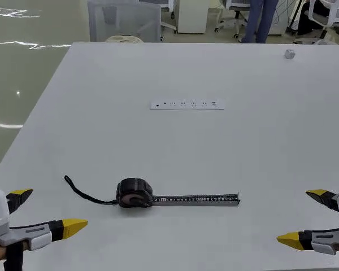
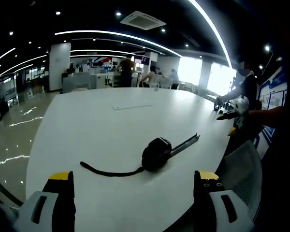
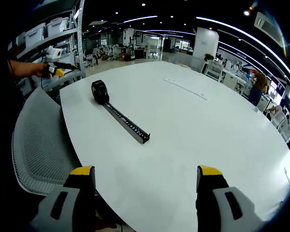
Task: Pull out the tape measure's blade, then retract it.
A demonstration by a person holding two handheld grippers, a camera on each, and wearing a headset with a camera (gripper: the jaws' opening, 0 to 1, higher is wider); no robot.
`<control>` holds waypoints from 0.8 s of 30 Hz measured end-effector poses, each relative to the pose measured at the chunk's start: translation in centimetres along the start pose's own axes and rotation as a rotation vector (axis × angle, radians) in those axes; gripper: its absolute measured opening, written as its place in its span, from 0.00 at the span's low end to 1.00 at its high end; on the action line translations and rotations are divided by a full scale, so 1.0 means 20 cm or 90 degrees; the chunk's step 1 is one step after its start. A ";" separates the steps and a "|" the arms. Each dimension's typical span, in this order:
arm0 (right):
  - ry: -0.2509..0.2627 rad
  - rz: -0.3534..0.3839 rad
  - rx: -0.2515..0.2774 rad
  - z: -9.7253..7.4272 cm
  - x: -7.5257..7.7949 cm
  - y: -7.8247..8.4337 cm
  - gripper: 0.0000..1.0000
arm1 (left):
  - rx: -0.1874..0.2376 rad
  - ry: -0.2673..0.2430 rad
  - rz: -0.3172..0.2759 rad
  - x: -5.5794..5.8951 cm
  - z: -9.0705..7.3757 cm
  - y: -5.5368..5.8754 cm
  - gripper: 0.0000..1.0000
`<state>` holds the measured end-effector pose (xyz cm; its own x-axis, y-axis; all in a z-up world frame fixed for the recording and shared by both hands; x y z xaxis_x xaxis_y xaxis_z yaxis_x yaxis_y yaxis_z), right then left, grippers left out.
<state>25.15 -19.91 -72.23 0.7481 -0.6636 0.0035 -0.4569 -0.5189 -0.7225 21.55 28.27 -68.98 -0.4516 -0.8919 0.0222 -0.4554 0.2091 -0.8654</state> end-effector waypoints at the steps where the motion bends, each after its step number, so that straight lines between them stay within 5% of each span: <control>1: -0.005 -0.007 -0.003 0.01 0.00 -0.01 0.88 | 0.000 -0.003 -0.001 0.00 0.00 -0.01 1.00; 17: -0.050 -0.142 -0.066 0.15 0.00 -0.11 0.85 | -0.010 0.007 0.009 0.15 0.11 -0.07 1.00; 19: -0.058 -0.137 -0.071 0.16 0.01 -0.12 0.86 | -0.033 -0.018 0.005 0.14 0.12 -0.06 1.00; 24: -0.075 -0.136 -0.083 0.19 0.02 -0.14 0.95 | -0.029 -0.025 -0.001 0.18 0.14 -0.07 1.00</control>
<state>28.65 -16.72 -72.75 0.8812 -0.4689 0.0605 -0.3357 -0.7106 -0.6183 22.72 23.68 -69.19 -0.4207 -0.9072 0.0027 -0.4907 0.2251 -0.8417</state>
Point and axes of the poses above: the centre of the closed fingertips' face, and the gripper's own axes: z roughly forward along the fingers, x roughly to its right, y roughly out of its underside, the point moved 2 cm from there along -z, roughly backward along the fingers, and after that the axes turned 6 degrees about z, right-handed, at the moved point
